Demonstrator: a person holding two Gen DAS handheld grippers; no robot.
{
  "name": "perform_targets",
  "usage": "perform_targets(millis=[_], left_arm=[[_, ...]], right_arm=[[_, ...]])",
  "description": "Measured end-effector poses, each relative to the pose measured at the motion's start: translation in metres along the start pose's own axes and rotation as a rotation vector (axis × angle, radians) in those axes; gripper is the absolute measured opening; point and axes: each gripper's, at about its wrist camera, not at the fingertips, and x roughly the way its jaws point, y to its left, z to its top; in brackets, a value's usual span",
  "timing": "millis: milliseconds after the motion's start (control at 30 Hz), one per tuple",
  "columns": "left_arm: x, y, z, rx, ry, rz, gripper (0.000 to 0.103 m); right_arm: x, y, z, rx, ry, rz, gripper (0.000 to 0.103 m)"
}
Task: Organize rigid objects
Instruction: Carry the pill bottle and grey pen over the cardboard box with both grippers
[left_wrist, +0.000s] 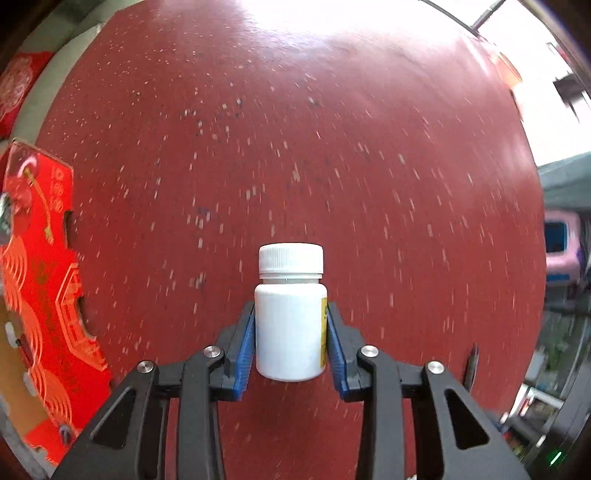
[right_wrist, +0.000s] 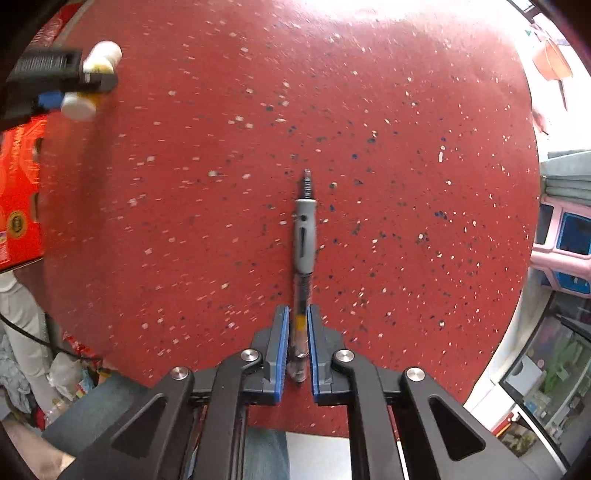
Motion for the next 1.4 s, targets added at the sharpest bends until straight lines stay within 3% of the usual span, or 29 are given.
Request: perform_targets(millis=[300,433,600,733,767,833,867,900,1000,1067,1133,1400], left_arm=[[-0.022,0.023,-0.077,0.049,0.032,-0.079,0.038],[-0.041,0.024,-0.085,0.079,0.023,-0.098,0.038],[-0.064,0.034,-0.076,0.089,0.025,-0.122,0.038],[-0.072,0.045,-0.074,0.093,0.024,-0.115,0.038],[-0.072,0.046,-0.071,0.097,0.023,-0.112,0.038],[-0.068,0.043,-0.065,0.106,0.02,-0.102,0.038],[-0.069,0.043,-0.065,0.108,0.018,-0.098,0.038],[-0.068,0.043,-0.063,0.108,0.015,-0.097,0.038],[-0.075,0.047,-0.064,0.113,0.007,-0.097,0.038],[-0.069,0.04,-0.064,0.119,0.005,-0.097,0.038],[-0.069,0.039,-0.064,0.123,0.01,-0.101,0.038],[-0.078,0.035,-0.067,0.139,-0.012,-0.126,0.038]], right_arm=[[-0.017,-0.025,-0.023,0.139,-0.03,0.157,0.011],[-0.024,-0.041,-0.032,0.197,-0.041,0.207,0.011],[-0.028,-0.049,-0.031,0.211,-0.045,0.188,0.012],[-0.016,-0.044,-0.017,0.187,-0.053,0.092,0.013],[-0.011,-0.042,-0.012,0.179,-0.045,0.068,0.018],[-0.002,-0.038,-0.005,0.155,-0.045,0.033,0.068],[-0.001,-0.034,-0.003,0.141,-0.065,0.006,0.069],[0.0,-0.032,-0.001,0.127,-0.067,-0.001,0.068],[0.008,-0.025,0.002,0.098,-0.039,-0.004,0.047],[0.008,-0.02,0.003,0.088,-0.043,-0.019,0.041],[0.009,-0.01,0.0,0.081,-0.034,-0.029,0.01],[-0.022,0.005,-0.009,0.066,-0.058,0.019,0.011]])
